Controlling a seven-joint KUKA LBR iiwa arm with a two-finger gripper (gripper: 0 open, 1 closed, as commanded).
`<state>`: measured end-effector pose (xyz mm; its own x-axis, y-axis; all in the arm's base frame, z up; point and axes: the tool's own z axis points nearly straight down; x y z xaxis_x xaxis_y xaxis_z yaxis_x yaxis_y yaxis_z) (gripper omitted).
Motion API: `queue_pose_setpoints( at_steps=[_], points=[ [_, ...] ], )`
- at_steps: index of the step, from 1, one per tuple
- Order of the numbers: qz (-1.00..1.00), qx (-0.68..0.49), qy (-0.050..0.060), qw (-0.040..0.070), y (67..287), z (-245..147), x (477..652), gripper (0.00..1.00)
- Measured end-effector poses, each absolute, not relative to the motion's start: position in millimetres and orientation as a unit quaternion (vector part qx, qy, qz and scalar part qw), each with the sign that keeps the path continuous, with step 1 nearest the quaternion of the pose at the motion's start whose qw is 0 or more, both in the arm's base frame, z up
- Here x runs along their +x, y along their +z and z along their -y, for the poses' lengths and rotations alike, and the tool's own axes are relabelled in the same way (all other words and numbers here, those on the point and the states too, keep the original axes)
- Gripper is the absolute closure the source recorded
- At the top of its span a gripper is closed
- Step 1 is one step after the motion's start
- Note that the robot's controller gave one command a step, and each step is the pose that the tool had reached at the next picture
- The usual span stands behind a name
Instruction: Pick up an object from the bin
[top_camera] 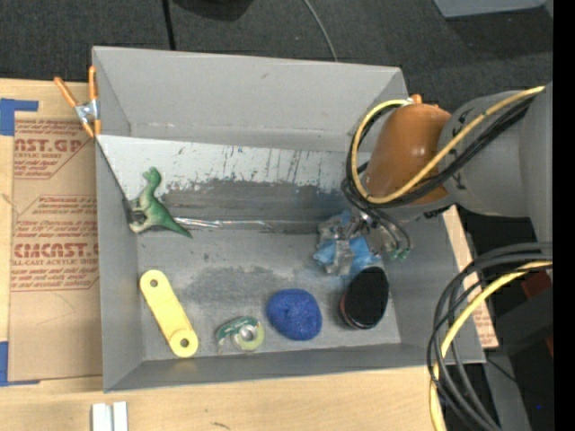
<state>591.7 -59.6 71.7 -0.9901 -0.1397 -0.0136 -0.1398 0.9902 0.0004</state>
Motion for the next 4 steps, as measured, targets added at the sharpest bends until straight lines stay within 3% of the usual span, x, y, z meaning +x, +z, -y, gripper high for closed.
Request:
queue_pose_setpoints(
  at_steps=[2, 3, 4],
  points=[
    [-0.997, -0.071, 0.001, 0.006, 75, 60, 590.7, 1.0],
    [-0.997, -0.071, 0.001, 0.002, 93, 60, 588.6, 1.0],
    [-0.997, -0.071, 0.0, 0.006, 113, 60, 590.8, 1.0]
  ],
)
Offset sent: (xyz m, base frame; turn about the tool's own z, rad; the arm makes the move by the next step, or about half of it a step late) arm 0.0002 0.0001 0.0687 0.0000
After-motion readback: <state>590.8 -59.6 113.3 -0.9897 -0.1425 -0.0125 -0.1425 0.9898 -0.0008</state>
